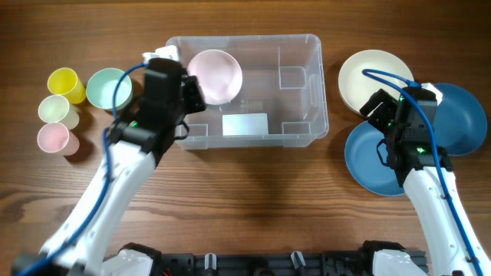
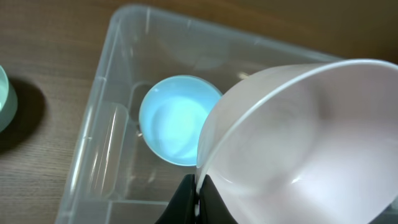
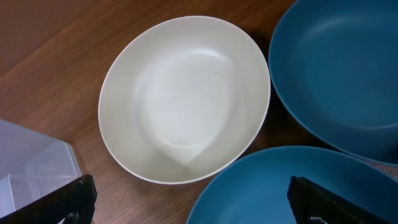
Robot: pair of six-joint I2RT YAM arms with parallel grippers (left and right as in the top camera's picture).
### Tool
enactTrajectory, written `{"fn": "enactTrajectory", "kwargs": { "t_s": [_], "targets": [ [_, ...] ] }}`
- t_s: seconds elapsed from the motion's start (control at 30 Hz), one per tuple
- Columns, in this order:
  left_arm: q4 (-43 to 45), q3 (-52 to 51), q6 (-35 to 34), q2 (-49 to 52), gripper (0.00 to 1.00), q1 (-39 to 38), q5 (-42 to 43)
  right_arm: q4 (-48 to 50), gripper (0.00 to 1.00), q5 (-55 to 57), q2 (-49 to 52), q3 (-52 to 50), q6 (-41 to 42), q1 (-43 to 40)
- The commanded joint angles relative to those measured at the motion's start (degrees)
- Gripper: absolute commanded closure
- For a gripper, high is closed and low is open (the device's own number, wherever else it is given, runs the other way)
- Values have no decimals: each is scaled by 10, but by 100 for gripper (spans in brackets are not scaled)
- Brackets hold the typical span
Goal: Pack container
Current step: 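Lift the pink bowl and carry it into the clear box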
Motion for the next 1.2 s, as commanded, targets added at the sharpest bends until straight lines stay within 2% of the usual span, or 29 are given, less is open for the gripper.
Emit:
{"fn": "enactTrajectory", "kwargs": {
  "t_s": [0.0,0.13,0.33,0.53,1.03,1.1,1.17],
  "targets": [
    [3,40,27,53,96,-12,-87,2,0,2,1,9,-3,-2],
    [-4,71,25,97,96,-6,-89,2,0,2,1,9,-3,-2],
    [-8,89,23,136,96,5,-46,2,0,2,1,9,-3,-2],
    [-2,89,-9,171,96,32,-32,2,0,2,1,9,-3,-2],
    [9,89,-3,193,96,42,-12,3,0,2,1,9,-3,-2],
    [9,89,-3,193,89,42,-12,3,0,2,1,9,-3,-2],
    [9,89,-3,193,69,42,-12,3,0,2,1,9,-3,-2]
  ]
}}
